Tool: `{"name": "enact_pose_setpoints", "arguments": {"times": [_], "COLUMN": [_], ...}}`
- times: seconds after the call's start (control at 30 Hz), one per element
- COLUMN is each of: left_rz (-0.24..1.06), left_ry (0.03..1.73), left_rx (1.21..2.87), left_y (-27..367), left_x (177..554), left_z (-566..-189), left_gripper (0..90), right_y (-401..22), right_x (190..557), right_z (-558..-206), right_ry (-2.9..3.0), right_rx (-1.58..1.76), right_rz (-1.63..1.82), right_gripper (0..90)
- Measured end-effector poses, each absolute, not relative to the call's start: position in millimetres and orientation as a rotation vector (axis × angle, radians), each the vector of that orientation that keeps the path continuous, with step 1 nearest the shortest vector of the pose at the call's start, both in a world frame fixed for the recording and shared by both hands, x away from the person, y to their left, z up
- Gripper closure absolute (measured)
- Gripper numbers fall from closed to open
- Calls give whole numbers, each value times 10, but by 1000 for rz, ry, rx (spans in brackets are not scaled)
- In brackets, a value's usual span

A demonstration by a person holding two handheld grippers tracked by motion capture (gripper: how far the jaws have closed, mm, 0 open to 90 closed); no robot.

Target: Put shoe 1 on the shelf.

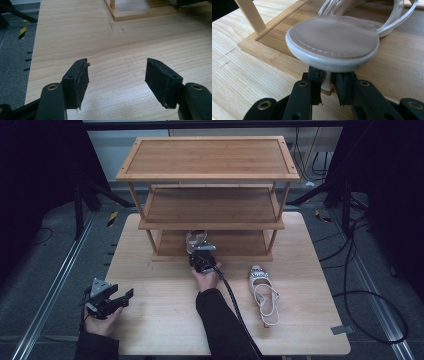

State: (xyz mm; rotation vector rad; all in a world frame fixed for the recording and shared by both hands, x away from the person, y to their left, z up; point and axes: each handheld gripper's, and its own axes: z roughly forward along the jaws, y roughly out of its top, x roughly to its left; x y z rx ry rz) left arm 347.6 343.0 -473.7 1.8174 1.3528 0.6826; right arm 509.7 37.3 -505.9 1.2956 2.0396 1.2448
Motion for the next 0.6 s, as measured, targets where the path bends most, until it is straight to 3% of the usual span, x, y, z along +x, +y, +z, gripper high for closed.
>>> {"name": "enact_pose_setpoints", "arguments": {"times": [0.37,0.5,0.6], "left_rz": [680,677,677], "left_ry": [1350,1351,1352], "left_rx": [1823,1825,1826], "left_y": [3431,3434,3433], "left_x": [3477,3485,3486], "left_z": [-4740,-4748,-4750], "left_gripper": [337,336,335], "right_y": [415,351,249], "right_x": [5161,5127,4977], "right_z": [-5059,-5047,-4987], "right_ry": [2039,2049,2054], "right_rx": [1304,1319,1302], "right_rz": [1212,1208,1243], "right_gripper": [733,486,414]}}
